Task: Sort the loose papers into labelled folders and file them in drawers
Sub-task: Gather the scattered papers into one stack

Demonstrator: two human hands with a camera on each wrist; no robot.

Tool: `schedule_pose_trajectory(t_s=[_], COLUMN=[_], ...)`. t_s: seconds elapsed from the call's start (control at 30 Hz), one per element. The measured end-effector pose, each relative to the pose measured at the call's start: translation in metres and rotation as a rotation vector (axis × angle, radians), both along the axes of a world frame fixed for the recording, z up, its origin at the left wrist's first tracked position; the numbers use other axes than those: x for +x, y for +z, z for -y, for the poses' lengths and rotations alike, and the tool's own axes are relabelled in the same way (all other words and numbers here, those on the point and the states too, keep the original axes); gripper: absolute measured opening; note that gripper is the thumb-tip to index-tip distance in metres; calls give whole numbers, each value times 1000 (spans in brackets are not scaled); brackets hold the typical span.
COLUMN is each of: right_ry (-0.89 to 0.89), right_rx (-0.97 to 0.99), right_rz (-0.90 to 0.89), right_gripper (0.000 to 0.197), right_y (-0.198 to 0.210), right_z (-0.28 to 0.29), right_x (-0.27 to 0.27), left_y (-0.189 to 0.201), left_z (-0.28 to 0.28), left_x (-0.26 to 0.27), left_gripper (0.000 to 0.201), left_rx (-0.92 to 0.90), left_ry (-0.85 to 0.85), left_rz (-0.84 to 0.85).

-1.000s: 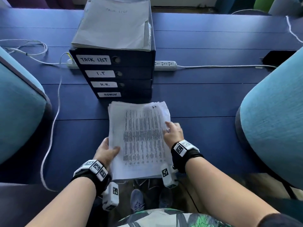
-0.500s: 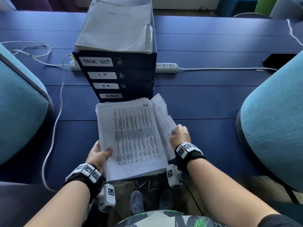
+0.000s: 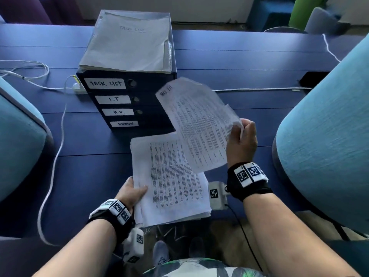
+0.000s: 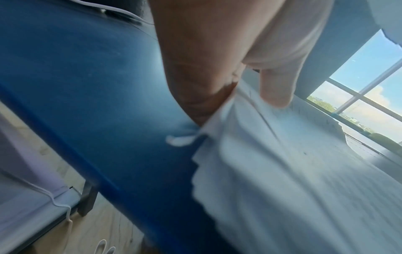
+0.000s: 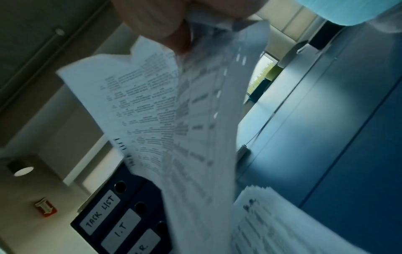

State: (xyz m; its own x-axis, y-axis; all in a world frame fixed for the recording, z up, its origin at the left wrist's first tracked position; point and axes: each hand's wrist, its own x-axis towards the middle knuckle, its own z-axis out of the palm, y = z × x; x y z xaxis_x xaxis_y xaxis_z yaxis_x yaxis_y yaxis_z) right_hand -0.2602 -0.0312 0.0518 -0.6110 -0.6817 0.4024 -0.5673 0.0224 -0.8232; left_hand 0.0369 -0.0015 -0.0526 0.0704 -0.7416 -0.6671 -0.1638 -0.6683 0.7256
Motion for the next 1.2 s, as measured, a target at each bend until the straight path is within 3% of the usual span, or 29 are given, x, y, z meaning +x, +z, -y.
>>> schedule_pose_trajectory(t_s=[0.07,0.17,0.3,0.43,0.5,0.63,0.8,1.0,1.03,1.1,1.2], right_ry=[11,57,96,132,170,232,135,320,329,349,403], right_rx=[31,281,698,863,888,946,1103,1222,1211,1156,930], right_rz=[91,191,297,233,167,62,-137,-243,-217,-98,400], right_gripper=[13,16,16,21,23,25,26,27,29,51,66], right_y=[2,-21,-70,-91,-94,-95,-96,-95,-97,-96,-86], right_z=[1,-5,-33,-51,-51,-48,-51,-52,-49,-41,-27], right_x=[0,1,9,20,25,33,37,38,34,23,8], left_y=[-8,-4,-2,-20,-8,-10,-7,-3,-3,-1,15], left_z=[4,8,13,18,19,22,17,13,12,12,14], left_x=[-2,-8,-10,-4,-10,-13,-19,-18,-17,-15,-15], left_gripper=[29,81,68,91,80,28,32,47,47,51,51], left_rx=[2,-10,123,152,112,-49,-75,-179,-211,-261,-307], left_ry=[-2,-45,97,31,15,-86,-114,-170,-145,-81,25], left_rz=[-51,-51,-195,-165,-69,185,265,288,263,169,14])
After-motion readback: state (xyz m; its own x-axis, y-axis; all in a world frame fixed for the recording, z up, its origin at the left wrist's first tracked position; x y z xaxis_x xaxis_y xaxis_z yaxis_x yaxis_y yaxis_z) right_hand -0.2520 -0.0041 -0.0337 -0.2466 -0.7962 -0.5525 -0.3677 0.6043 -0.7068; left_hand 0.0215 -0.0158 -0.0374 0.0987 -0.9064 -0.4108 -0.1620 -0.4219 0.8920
